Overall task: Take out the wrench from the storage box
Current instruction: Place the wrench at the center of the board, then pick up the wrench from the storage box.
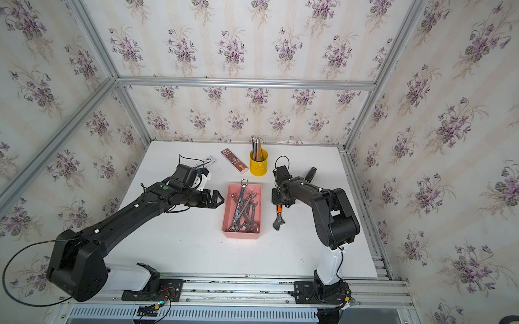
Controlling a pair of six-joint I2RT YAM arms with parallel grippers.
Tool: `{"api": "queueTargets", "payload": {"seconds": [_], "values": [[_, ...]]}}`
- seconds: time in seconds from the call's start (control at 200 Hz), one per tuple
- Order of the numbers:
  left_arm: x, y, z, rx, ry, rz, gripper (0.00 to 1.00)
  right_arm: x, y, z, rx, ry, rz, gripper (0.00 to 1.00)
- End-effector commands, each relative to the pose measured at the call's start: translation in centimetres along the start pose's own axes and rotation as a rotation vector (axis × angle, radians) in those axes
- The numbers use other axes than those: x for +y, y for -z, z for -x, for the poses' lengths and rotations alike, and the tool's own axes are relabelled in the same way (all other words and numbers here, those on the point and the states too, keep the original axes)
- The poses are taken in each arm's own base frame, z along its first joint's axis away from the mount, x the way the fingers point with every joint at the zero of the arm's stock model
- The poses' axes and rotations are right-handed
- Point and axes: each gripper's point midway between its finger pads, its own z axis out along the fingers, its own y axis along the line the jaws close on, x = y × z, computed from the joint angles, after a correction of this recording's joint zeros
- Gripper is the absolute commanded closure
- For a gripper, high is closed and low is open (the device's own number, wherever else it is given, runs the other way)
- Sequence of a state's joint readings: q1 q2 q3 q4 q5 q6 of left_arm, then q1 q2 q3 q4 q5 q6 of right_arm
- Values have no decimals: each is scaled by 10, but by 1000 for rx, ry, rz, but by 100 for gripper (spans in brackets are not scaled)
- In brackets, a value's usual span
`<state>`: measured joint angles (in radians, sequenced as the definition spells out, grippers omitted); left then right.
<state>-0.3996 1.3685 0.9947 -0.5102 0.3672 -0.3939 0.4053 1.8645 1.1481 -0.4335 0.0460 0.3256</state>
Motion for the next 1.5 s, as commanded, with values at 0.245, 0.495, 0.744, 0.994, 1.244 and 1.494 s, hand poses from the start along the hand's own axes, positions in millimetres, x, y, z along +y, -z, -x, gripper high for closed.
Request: {"api": "queueTargets", "payload": {"seconds": [0.245,0.495,0.744,0.994,1.244,1.494], "values": [[-3,3,7,-1,-23,1,1,16,78,30,-122,-57,41,52],[-3,5,8,2,-33,4,1,113,136,22,-180,-91,314,50],[6,8,6,-1,-37,47,1,173,117,7,-148,-89,405,49],[12,10,-3,-3,-25,56,1,191,87,5,-121,-65,456,50],[16,10,-9,0,-18,60,1,192,58,-10,-59,-52,450,54],[17,7,-9,1,-12,54,1,200,46,-21,-20,-44,496,61]]}}
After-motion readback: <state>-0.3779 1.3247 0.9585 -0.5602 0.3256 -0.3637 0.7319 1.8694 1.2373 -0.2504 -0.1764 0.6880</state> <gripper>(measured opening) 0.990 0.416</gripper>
